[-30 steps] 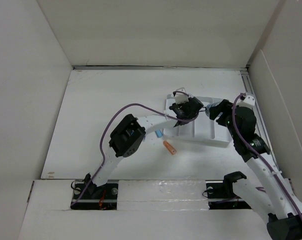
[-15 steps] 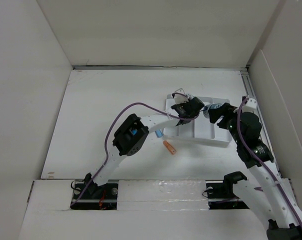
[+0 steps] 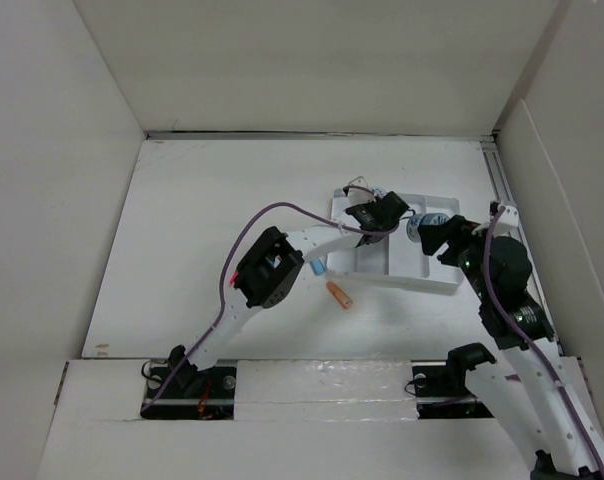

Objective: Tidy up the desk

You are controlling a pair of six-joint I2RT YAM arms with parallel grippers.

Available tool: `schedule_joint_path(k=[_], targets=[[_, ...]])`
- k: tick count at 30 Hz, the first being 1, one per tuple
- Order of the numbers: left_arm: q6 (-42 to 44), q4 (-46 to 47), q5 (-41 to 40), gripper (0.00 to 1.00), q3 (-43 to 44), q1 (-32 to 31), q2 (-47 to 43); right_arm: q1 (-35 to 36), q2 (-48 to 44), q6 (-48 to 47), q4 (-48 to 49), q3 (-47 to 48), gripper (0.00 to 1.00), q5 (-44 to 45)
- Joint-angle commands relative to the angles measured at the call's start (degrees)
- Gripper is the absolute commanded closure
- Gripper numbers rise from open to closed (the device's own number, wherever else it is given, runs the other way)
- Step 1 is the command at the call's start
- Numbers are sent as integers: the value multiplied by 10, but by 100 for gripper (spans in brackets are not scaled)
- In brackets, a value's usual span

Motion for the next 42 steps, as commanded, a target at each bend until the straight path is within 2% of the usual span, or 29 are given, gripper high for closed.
schedule_joint_path(k=[1, 2, 6, 13, 16, 23, 25, 27, 31, 42], targets=[[0, -64, 15, 61, 9, 16, 10, 0, -26, 8, 48, 5, 57, -30], [14, -63, 22, 65, -1, 16, 6, 0, -30, 9, 51, 2, 57, -47], [80, -88, 44, 71, 8, 22, 9, 11, -53, 10, 55, -1, 57, -42], [156, -174, 101, 74, 88, 22, 52, 32, -74, 13, 66, -7, 57, -46], [176, -201, 101, 74, 125, 22, 73, 37, -74, 13, 69, -6, 57, -50], [192, -192, 123, 88, 46, 22, 30, 37, -69, 6, 56, -2, 57, -52], [198, -196, 113, 87, 36, 22, 18, 37, -69, 6, 56, -2, 57, -56], [213, -196, 107, 80, 30, 22, 8, 37, -67, 7, 58, -2, 57, -61], [216, -192, 112, 74, 30, 16, 11, 37, -63, 8, 61, -2, 57, -67], [230, -177, 113, 72, 2, 11, 32, 37, -46, 13, 81, -9, 57, -86]])
